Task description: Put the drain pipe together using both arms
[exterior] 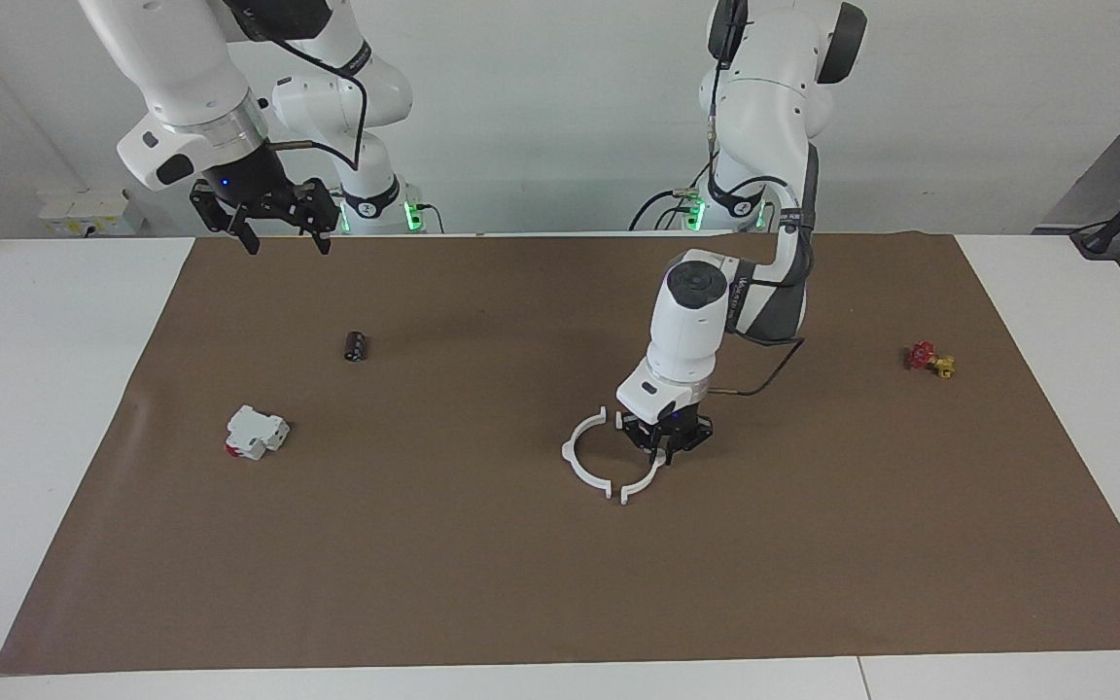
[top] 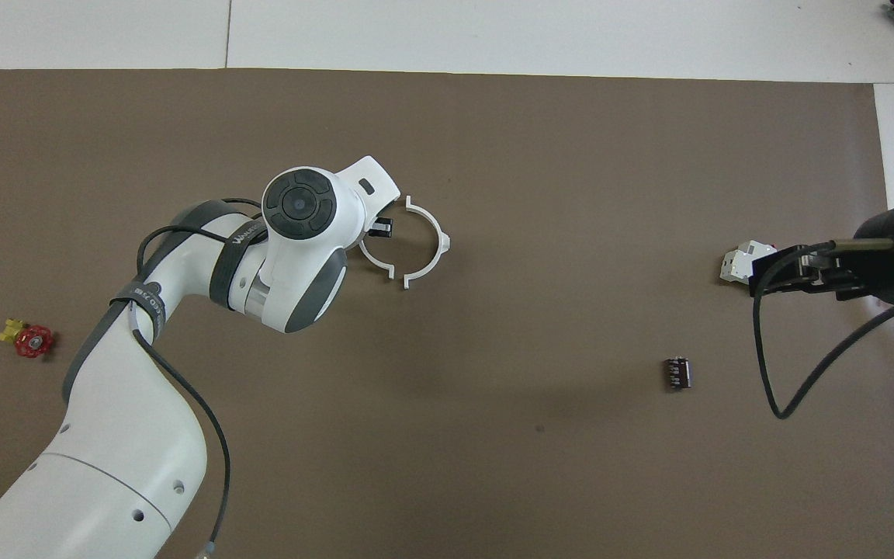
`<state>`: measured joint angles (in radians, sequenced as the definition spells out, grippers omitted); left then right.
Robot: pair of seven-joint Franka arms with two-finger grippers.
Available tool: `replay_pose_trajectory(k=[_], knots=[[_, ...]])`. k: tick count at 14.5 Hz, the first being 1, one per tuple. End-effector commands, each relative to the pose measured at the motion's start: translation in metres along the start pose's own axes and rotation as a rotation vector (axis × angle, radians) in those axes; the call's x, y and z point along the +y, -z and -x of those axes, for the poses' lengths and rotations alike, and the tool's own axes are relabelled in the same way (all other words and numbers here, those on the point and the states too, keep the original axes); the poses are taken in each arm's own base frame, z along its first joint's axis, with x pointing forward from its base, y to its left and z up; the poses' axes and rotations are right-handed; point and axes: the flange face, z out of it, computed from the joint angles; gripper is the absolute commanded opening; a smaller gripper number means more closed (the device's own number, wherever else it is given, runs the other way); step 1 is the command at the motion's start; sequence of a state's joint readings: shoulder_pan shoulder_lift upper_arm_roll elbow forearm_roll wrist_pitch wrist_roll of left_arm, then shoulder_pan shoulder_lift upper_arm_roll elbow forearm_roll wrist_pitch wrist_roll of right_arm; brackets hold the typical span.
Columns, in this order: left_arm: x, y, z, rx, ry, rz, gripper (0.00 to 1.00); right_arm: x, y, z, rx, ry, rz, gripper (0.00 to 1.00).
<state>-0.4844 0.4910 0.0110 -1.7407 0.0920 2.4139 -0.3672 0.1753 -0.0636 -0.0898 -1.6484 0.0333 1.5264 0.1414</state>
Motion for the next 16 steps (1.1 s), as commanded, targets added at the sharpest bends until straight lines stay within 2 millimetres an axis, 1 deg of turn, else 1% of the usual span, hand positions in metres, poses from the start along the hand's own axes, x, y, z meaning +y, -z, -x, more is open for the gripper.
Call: replay_pose_trajectory(k=[1,3,5,6,7,8,10,12,16], knots=[[0.003,-0.001,0.002,0.023,0.005,-0.015,0.00,0.005,-0.005,0.006,0.010,0.028,-0.007,0.98],[0.005,-0.006,0.003,0.015,0.005,-0.016,0.00,0.010,-0.004,0.005,0.014,0.040,-0.007,0.98],[0.009,-0.007,0.005,0.011,-0.001,-0.016,0.00,0.012,-0.003,0.003,0.021,0.039,-0.001,0.98],[0.009,-0.007,0.005,0.011,0.000,-0.015,0.00,0.017,-0.002,0.001,0.026,0.031,0.000,0.98],[0.010,-0.008,0.005,0.009,0.001,-0.015,0.00,0.026,0.000,-0.003,0.046,0.020,-0.003,0.98],[0.014,-0.006,0.007,0.010,-0.004,-0.012,0.00,0.039,0.001,-0.006,0.062,0.020,-0.004,0.98],[0.016,-0.007,0.008,0.006,0.007,-0.013,0.00,0.056,0.000,-0.009,0.067,0.037,-0.003,0.98],[0.017,-0.007,0.009,0.003,0.011,-0.014,0.00,0.061,0.000,-0.010,0.068,0.031,-0.003,0.98],[0.022,-0.010,0.014,-0.008,0.003,-0.016,0.00,0.060,0.001,-0.010,0.070,0.036,0.037,0.97]])
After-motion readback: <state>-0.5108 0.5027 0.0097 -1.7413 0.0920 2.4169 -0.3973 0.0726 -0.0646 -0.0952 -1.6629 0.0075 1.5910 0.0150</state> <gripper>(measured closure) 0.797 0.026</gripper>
